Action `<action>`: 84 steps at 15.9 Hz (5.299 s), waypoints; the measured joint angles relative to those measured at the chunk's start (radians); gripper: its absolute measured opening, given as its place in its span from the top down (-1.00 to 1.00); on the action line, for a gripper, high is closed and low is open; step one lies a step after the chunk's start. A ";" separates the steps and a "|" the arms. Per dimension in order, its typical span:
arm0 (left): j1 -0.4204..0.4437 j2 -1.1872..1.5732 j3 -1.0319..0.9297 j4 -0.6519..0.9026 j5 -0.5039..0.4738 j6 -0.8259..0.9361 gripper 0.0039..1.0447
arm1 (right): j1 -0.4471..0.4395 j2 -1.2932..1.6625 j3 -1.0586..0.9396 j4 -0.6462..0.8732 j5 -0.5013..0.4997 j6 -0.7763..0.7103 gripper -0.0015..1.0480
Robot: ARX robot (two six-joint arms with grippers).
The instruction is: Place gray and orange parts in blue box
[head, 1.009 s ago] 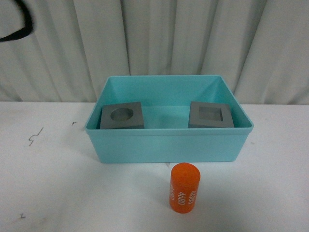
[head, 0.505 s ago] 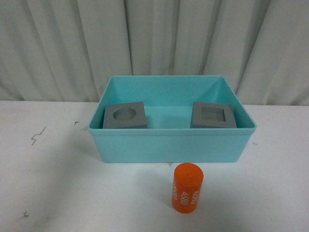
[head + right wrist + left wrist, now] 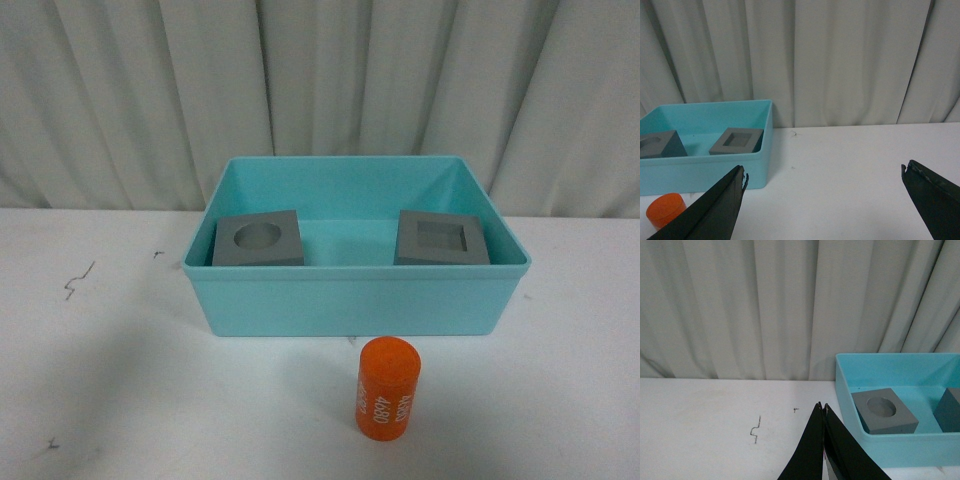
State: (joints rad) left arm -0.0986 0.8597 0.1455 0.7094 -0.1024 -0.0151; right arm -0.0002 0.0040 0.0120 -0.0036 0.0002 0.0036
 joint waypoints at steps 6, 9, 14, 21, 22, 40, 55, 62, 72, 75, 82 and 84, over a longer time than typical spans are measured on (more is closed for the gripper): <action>0.100 -0.195 -0.080 -0.117 0.100 0.001 0.97 | 0.000 0.000 0.000 0.000 0.000 0.000 -0.87; 0.098 -0.257 -0.122 -0.108 0.102 0.001 0.97 | 0.000 0.000 0.000 0.000 0.000 0.000 -0.87; 0.098 -0.566 -0.135 -0.416 0.102 0.001 0.97 | 0.000 0.000 0.000 0.000 0.000 0.000 -0.87; 0.098 -0.682 -0.135 -0.531 0.101 0.001 0.97 | 0.000 0.000 0.000 0.000 0.000 0.000 -0.87; 0.098 -0.705 -0.135 -0.565 0.102 0.001 0.97 | 0.000 0.000 0.000 0.000 0.000 0.000 -0.87; 0.098 -0.853 -0.135 -0.713 0.102 0.002 -0.91 | 0.000 0.000 0.000 0.000 0.000 0.000 -0.87; 0.098 -0.853 -0.135 -0.713 0.102 0.002 -0.88 | 0.037 0.096 0.061 -0.158 0.027 0.035 -0.87; 0.098 -0.853 -0.135 -0.713 0.102 0.002 -0.88 | 0.248 0.916 0.465 0.190 0.043 0.183 -0.87; 0.098 -0.853 -0.135 -0.713 0.102 0.002 -0.88 | 0.461 1.639 0.998 -0.138 -0.053 0.205 -0.87; 0.098 -0.853 -0.135 -0.713 0.102 0.002 -0.88 | 0.493 1.701 1.019 -0.186 -0.083 0.183 -0.87; 0.098 -0.853 -0.135 -0.713 0.102 0.002 -0.88 | 0.512 1.775 1.021 -0.197 -0.088 0.121 -0.87; 0.098 -0.853 -0.135 -0.713 0.102 0.002 -0.88 | 0.505 1.807 1.021 -0.178 -0.090 0.106 -0.87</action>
State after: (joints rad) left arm -0.0002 0.0067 0.0109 -0.0032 -0.0002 -0.0135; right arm 0.5049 1.8114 1.0332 -0.1818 -0.0902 0.1101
